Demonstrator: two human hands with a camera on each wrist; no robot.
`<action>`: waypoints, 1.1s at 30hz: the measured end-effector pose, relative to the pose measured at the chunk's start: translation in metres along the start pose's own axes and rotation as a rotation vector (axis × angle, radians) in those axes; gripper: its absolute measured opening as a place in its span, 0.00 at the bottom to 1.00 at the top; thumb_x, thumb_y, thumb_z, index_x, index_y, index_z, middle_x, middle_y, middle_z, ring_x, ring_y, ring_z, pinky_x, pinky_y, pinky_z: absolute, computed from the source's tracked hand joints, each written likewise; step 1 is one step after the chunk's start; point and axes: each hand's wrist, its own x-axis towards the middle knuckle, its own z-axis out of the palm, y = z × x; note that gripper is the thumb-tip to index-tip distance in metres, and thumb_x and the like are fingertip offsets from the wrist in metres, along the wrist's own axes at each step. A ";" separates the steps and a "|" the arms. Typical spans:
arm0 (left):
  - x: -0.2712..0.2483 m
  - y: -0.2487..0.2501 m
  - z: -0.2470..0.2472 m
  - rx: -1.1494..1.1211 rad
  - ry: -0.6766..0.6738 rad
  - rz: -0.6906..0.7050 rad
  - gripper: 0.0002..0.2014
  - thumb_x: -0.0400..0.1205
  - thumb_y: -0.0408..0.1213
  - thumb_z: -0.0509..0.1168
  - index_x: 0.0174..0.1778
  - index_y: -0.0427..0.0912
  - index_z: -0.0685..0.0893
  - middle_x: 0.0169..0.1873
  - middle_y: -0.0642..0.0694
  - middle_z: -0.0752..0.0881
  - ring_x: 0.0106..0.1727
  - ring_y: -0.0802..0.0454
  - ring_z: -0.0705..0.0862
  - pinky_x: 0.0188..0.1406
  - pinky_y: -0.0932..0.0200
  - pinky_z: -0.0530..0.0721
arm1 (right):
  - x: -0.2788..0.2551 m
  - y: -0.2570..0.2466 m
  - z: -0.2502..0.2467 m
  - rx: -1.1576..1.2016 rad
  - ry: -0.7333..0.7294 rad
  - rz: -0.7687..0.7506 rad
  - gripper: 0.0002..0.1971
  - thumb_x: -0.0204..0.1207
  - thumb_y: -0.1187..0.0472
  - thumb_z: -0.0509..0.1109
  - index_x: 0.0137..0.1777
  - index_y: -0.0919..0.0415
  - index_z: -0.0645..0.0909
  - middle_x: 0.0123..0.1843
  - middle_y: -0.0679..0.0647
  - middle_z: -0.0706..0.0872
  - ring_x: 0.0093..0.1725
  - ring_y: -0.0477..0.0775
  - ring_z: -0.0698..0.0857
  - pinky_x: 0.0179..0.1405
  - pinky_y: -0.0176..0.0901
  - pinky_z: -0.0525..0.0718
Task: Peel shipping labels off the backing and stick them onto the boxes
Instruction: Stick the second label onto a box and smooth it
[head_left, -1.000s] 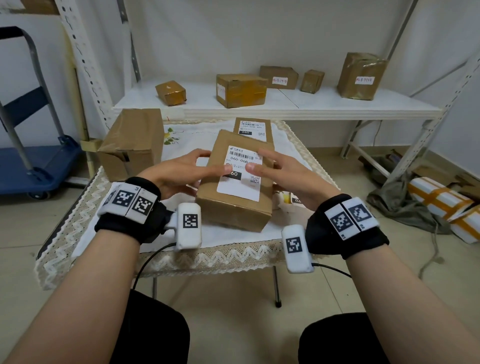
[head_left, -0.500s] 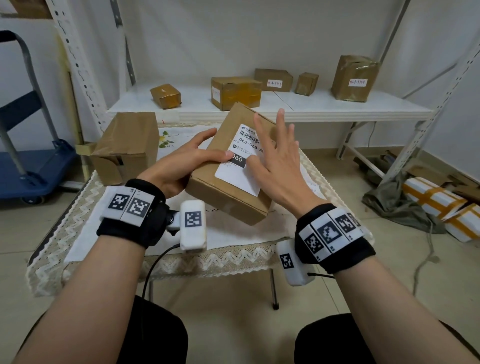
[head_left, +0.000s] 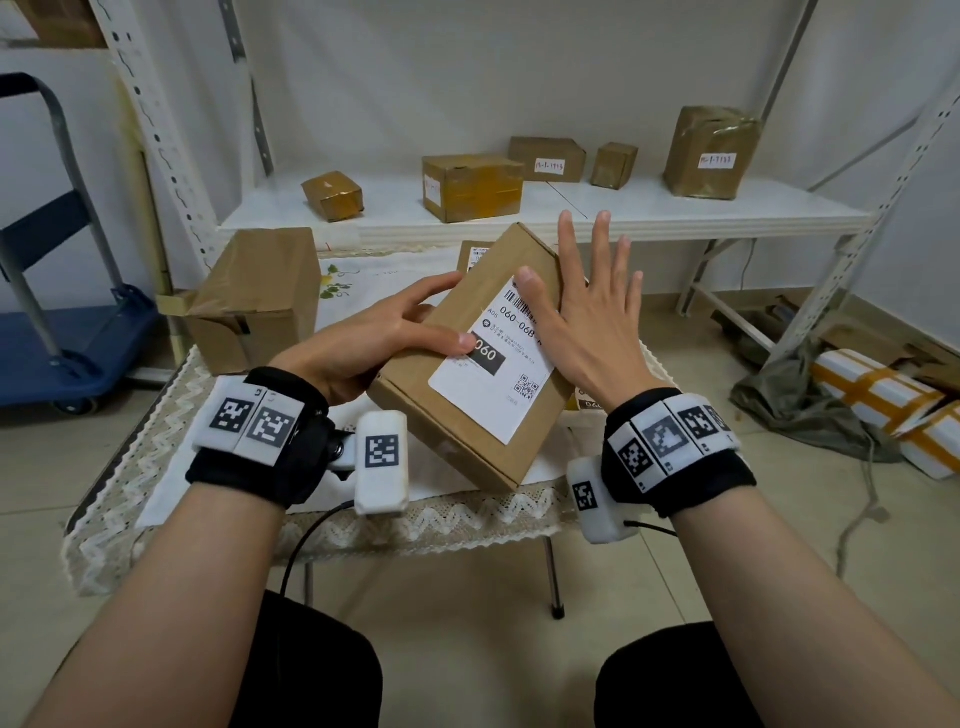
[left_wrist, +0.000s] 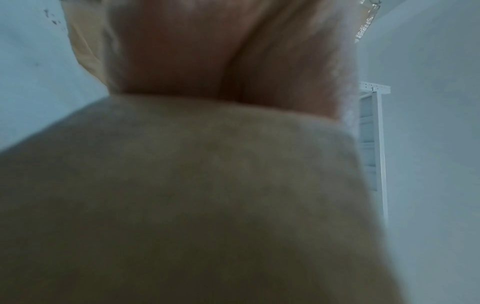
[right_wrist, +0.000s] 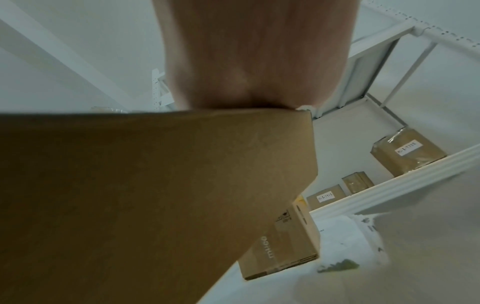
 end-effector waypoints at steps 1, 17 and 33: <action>0.000 -0.001 0.000 -0.005 -0.007 -0.001 0.53 0.60 0.47 0.82 0.83 0.65 0.69 0.69 0.36 0.85 0.53 0.38 0.93 0.39 0.56 0.91 | 0.000 0.001 0.000 0.023 -0.004 0.019 0.39 0.87 0.30 0.44 0.91 0.42 0.33 0.91 0.51 0.27 0.90 0.61 0.29 0.86 0.65 0.30; 0.007 -0.001 0.003 -0.052 0.097 0.031 0.44 0.67 0.45 0.79 0.80 0.66 0.71 0.66 0.37 0.86 0.52 0.37 0.93 0.43 0.52 0.92 | -0.013 -0.016 0.012 0.023 0.049 -0.158 0.37 0.89 0.34 0.47 0.92 0.43 0.38 0.92 0.50 0.30 0.90 0.59 0.30 0.85 0.62 0.28; 0.004 -0.001 0.003 0.008 0.052 0.059 0.51 0.58 0.50 0.83 0.80 0.69 0.71 0.70 0.39 0.83 0.58 0.37 0.92 0.52 0.45 0.91 | 0.000 0.004 -0.002 0.121 0.146 0.027 0.36 0.90 0.35 0.45 0.91 0.44 0.34 0.92 0.52 0.30 0.91 0.59 0.32 0.87 0.67 0.30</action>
